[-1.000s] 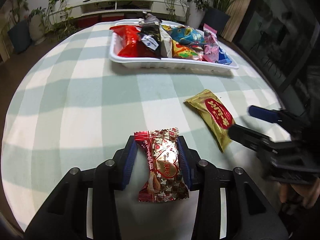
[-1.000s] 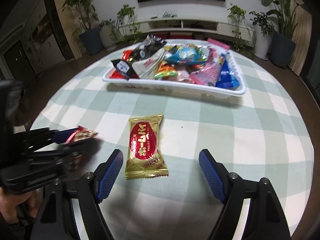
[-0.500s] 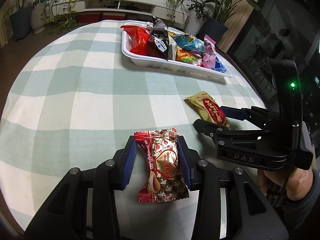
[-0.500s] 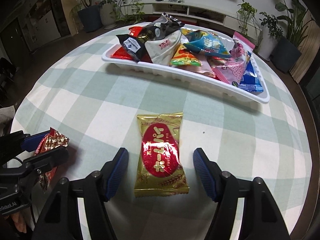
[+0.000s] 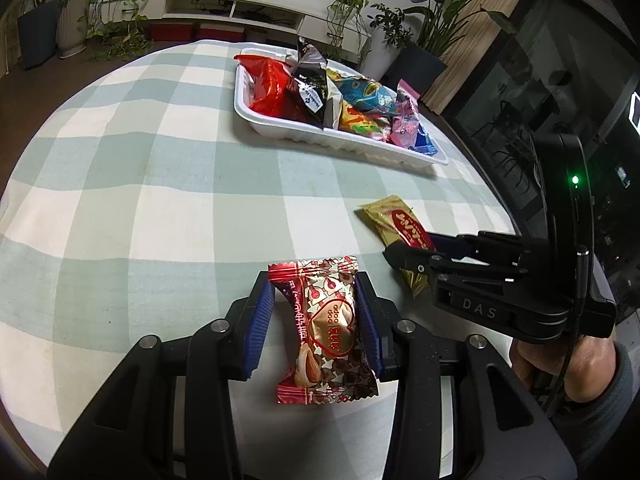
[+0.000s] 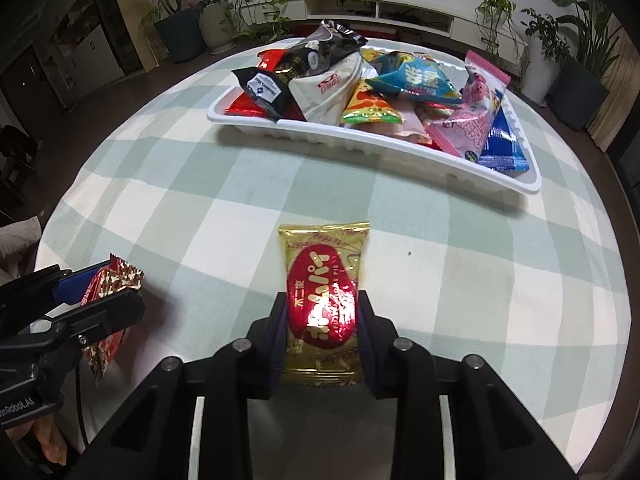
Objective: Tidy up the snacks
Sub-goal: 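Carry both packets into the white tray and open both tools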
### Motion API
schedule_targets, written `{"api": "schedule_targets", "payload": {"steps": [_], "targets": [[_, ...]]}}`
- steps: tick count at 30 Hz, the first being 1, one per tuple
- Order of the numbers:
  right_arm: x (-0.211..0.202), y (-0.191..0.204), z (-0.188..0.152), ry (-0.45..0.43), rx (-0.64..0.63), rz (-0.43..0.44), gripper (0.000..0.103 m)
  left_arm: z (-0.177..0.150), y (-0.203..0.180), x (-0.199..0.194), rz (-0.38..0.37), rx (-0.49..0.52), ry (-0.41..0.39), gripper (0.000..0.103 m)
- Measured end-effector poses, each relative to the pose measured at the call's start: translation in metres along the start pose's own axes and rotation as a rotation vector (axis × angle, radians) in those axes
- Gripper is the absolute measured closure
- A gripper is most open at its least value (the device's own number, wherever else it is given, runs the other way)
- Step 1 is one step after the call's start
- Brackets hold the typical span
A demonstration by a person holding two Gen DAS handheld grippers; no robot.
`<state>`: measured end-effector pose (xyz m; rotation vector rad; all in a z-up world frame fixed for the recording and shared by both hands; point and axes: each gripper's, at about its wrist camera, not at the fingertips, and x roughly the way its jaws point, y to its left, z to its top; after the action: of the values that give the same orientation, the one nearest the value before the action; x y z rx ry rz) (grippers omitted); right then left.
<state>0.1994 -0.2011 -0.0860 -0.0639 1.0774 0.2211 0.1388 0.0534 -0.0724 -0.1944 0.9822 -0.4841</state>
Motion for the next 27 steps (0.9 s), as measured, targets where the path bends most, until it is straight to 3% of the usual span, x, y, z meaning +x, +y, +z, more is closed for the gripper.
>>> {"api": "schedule_targets", "payload": {"steps": [10,18,27], "targets": [[-0.032,-0.039,-0.014,-0.073,0.159,0.147,0.07,0.016,-0.003,-0.01,-0.053,-0.016,-0.036,0.065],[-0.073,-0.102,0.015,-0.192,0.27,0.135,0.07,0.071,-0.022,-0.019,-0.069,0.031,-0.096,0.065],[-0.097,-0.132,0.06,-0.276,0.268,0.104,0.07,0.146,-0.045,-0.013,-0.05,0.11,-0.143,0.065]]}}
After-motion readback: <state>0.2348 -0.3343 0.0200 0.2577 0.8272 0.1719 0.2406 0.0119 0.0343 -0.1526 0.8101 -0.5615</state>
